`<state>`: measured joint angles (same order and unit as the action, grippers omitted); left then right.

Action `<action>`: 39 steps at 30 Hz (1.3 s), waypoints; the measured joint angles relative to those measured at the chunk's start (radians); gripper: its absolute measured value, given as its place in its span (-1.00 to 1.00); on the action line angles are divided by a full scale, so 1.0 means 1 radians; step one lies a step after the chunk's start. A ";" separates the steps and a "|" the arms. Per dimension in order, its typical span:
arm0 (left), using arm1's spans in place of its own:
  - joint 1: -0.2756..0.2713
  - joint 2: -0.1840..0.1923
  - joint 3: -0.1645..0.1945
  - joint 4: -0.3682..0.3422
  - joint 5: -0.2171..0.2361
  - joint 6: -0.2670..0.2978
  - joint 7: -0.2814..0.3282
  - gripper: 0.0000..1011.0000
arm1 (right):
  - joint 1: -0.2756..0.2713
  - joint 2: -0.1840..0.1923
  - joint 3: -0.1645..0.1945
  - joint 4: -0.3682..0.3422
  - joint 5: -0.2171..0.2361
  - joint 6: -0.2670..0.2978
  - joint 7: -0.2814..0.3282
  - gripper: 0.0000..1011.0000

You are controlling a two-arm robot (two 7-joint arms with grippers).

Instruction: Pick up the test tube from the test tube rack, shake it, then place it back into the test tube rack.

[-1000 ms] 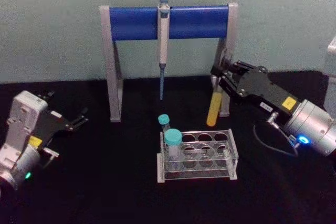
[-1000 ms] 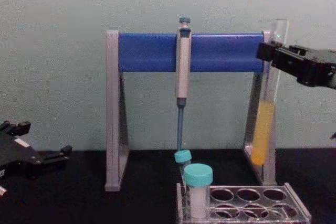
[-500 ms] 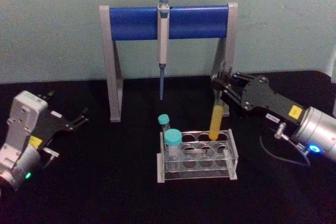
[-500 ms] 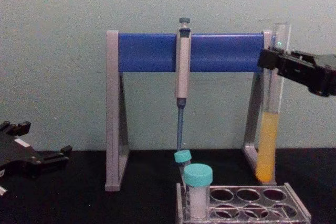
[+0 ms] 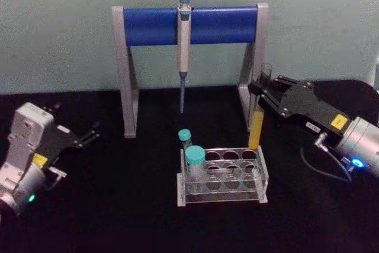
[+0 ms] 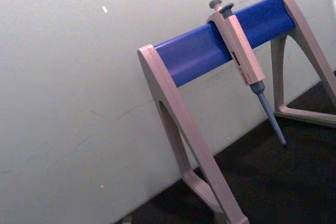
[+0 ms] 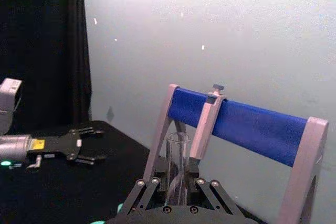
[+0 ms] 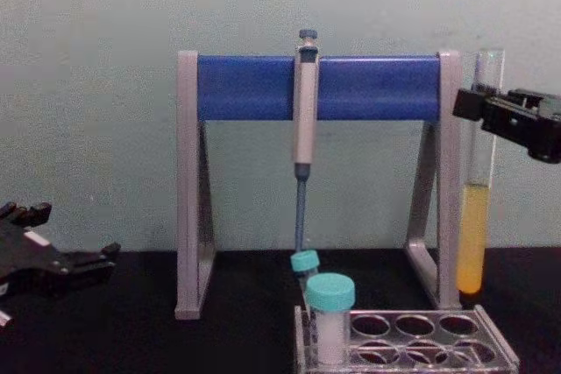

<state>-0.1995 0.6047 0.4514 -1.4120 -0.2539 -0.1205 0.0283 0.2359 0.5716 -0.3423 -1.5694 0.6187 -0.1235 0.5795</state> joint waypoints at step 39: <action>0.000 0.000 0.000 0.000 0.000 0.000 0.000 0.98 | 0.009 -0.045 -0.002 0.021 -0.039 0.003 0.013 -0.54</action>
<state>-0.1995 0.6047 0.4514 -1.4120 -0.2539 -0.1205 0.0283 0.2448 0.5271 -0.3447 -1.5483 0.5797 -0.1210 0.5924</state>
